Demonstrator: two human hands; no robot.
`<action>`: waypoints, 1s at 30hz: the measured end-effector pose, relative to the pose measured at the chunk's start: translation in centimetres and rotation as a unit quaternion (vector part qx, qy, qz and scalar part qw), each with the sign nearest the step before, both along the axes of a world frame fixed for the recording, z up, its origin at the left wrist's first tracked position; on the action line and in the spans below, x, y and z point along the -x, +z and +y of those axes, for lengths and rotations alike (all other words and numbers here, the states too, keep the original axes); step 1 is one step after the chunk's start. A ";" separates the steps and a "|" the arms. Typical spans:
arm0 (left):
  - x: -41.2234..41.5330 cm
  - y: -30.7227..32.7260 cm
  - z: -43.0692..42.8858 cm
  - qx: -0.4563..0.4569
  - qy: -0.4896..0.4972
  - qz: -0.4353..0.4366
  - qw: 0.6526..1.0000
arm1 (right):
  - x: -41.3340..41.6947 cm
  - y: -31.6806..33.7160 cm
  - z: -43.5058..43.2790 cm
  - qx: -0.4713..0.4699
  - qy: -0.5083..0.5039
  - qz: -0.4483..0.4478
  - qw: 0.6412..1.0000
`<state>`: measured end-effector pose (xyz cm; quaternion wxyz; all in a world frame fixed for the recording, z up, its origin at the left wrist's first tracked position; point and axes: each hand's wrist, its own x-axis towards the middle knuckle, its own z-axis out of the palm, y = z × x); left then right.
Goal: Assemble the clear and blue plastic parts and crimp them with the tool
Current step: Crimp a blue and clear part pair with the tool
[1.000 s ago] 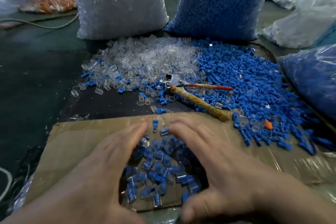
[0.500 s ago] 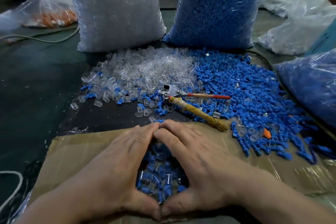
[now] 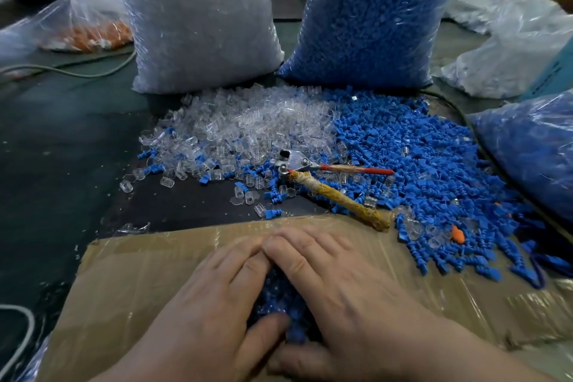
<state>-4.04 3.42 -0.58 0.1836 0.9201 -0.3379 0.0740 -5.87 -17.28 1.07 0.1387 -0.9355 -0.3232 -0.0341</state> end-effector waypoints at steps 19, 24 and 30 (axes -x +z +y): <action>1.4 -0.9 -1.3 0.040 -0.001 -0.058 0.998 | 0.6 -0.2 0.7 -0.025 -0.118 -0.070 0.990; 1.1 -0.5 -1.8 -0.003 0.001 -0.088 0.996 | 0.6 0.3 0.6 -0.033 -0.117 -0.049 0.991; 0.7 -0.9 -1.9 0.056 0.032 -0.076 0.995 | 0.3 0.1 0.8 0.005 -0.088 -0.030 0.996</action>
